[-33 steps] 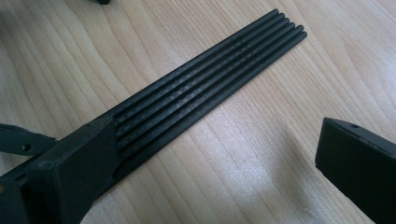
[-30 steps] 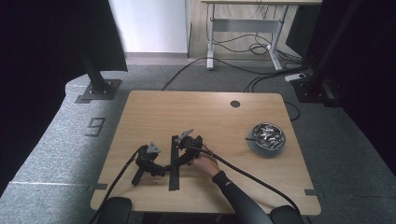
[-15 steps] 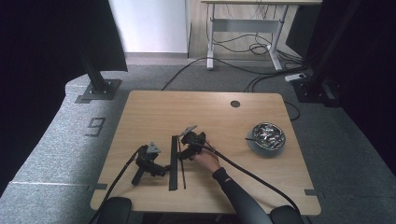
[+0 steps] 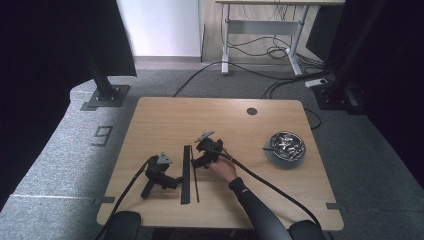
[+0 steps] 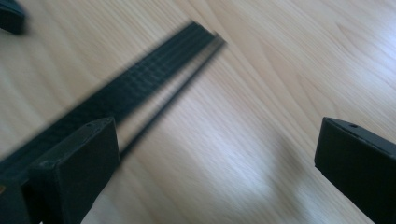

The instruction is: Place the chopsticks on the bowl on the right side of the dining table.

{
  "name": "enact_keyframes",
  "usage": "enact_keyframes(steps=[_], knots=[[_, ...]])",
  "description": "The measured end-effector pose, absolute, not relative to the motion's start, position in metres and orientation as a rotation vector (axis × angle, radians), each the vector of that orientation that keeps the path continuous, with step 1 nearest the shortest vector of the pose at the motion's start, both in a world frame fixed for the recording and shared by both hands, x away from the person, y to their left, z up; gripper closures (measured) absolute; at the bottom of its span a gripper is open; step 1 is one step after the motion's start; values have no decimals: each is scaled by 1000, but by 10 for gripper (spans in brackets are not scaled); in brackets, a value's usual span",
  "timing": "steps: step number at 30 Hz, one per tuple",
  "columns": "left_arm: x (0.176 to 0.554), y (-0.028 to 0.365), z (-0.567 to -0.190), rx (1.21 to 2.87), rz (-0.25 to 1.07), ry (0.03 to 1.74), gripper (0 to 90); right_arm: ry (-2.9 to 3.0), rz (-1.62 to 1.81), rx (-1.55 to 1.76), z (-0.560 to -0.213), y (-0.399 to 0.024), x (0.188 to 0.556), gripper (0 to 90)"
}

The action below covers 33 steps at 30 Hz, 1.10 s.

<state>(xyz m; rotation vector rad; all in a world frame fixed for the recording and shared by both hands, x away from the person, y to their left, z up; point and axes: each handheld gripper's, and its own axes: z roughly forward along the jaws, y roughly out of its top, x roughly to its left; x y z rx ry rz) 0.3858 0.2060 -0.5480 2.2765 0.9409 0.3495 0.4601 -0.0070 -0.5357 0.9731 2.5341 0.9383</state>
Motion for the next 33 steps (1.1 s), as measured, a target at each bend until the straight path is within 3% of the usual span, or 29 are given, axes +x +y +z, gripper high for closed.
enact_keyframes(steps=[33], knots=[[386,206,-548,2280,350,939,0,2565,925,979,-547,-6,462,0]])
